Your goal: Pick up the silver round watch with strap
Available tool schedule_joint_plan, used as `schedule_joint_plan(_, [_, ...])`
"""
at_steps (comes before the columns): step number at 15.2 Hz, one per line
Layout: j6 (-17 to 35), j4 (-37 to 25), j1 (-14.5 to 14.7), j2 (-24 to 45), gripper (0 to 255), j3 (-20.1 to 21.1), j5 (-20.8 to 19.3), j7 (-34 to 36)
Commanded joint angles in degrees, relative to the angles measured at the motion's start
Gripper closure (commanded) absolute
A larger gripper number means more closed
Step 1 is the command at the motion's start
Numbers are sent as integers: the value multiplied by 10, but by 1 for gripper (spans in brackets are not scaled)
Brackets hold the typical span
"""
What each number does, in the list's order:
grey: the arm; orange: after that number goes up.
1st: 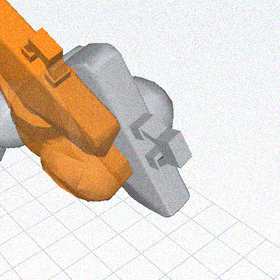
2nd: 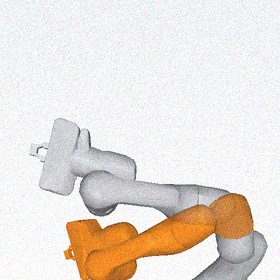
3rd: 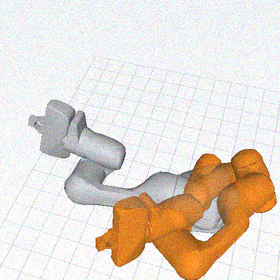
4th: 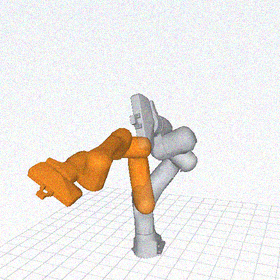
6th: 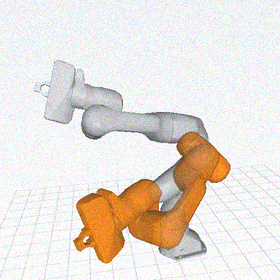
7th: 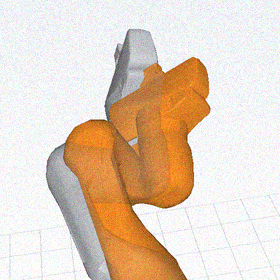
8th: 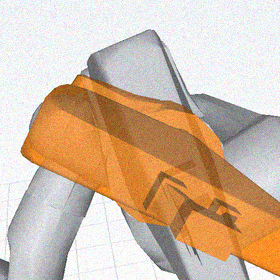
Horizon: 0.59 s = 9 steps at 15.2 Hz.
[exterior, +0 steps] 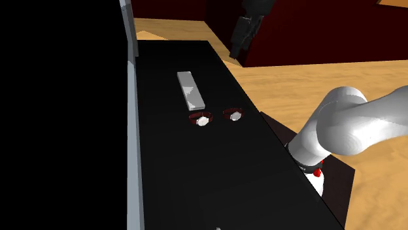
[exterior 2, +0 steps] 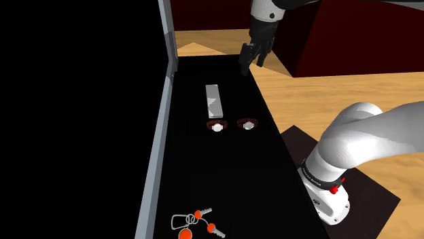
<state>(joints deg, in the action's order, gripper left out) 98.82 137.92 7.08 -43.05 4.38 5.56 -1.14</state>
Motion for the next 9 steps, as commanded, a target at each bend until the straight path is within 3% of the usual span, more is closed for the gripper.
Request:
schedule_joint_plan(1, [26, 9, 19, 12, 0, 18, 4, -12])
schedule_joint_plan(9, [124, 31, 90, 76, 0, 96, 11, -53])
